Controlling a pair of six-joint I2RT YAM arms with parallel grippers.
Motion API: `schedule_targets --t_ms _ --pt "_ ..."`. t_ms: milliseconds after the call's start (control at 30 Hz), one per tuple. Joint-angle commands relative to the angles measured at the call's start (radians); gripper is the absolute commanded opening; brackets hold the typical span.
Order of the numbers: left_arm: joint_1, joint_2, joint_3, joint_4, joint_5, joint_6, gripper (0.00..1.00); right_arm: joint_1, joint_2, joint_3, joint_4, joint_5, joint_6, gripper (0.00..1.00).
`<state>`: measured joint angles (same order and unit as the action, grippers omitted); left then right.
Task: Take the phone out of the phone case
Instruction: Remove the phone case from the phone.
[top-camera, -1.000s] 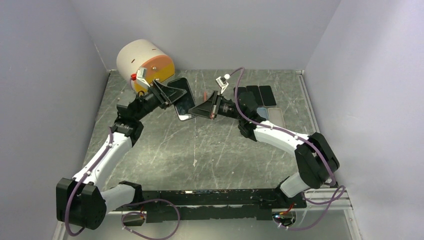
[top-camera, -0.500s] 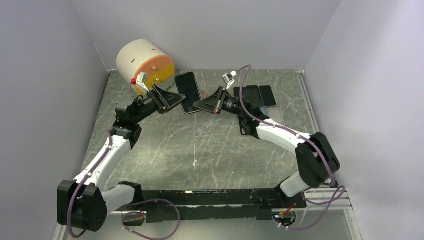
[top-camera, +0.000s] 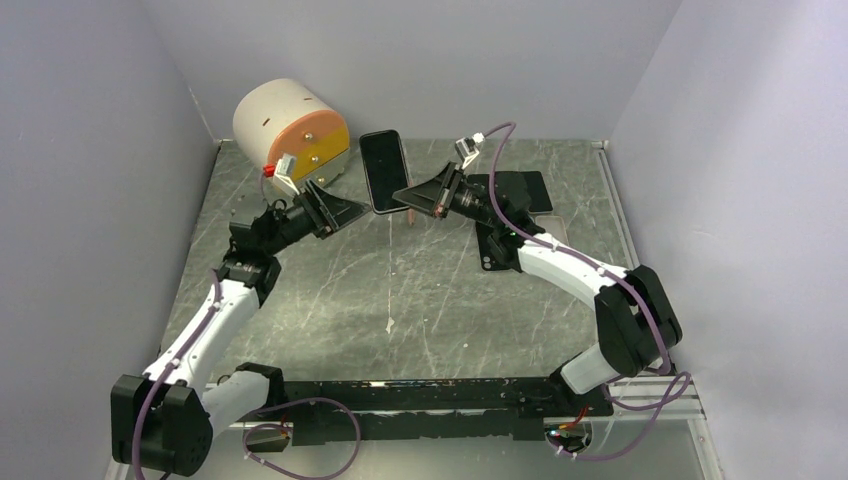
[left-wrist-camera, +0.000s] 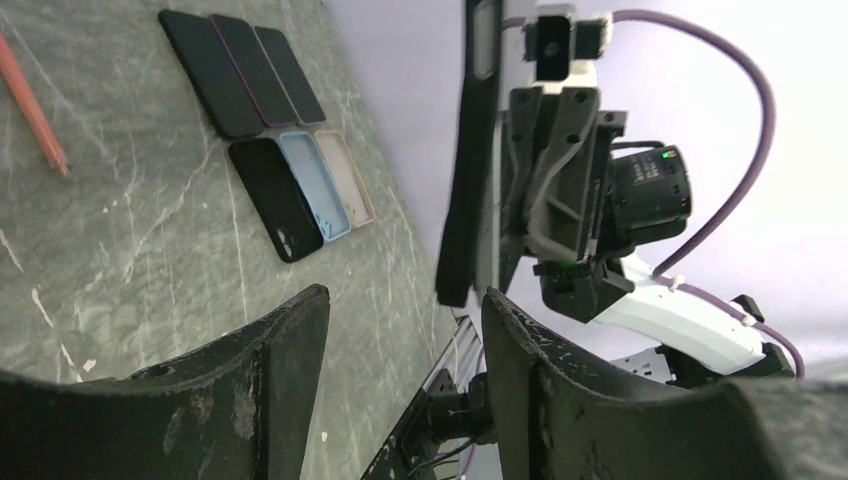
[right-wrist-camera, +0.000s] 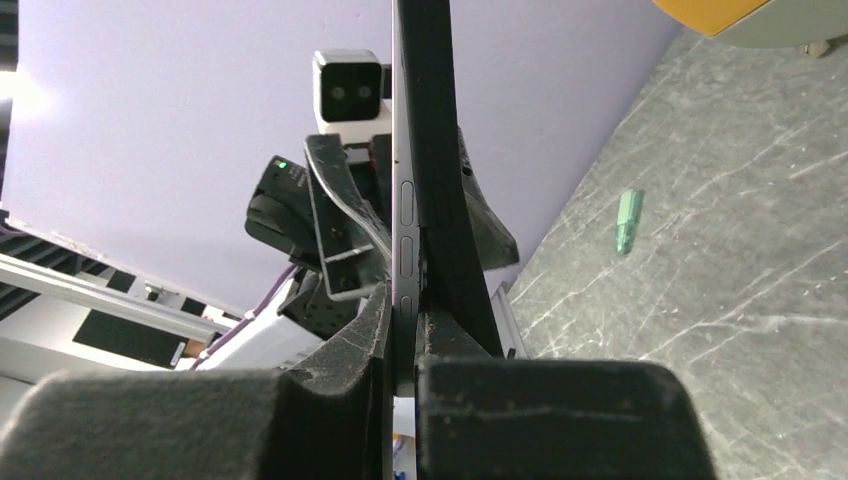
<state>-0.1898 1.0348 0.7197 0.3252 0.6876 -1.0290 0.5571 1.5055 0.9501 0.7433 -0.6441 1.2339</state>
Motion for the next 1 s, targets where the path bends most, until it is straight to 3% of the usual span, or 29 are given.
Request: schedule_targets --t_ms 0,333,633,967 --pt "-0.021 -0.006 -0.006 -0.006 0.015 0.052 0.61 -0.002 -0.051 0.08 0.117 0.018 0.019 0.0" --pt "-0.052 0.03 0.011 -0.003 -0.002 0.043 0.6 0.0 -0.029 0.108 0.127 0.007 0.026 0.0" --pt "-0.056 0.068 0.036 0.119 0.048 -0.013 0.6 0.0 -0.026 0.104 0.121 -0.001 0.013 0.0" --pt "-0.067 0.095 0.041 0.11 0.142 0.029 0.68 0.0 -0.014 0.12 0.105 0.003 -0.008 0.0"
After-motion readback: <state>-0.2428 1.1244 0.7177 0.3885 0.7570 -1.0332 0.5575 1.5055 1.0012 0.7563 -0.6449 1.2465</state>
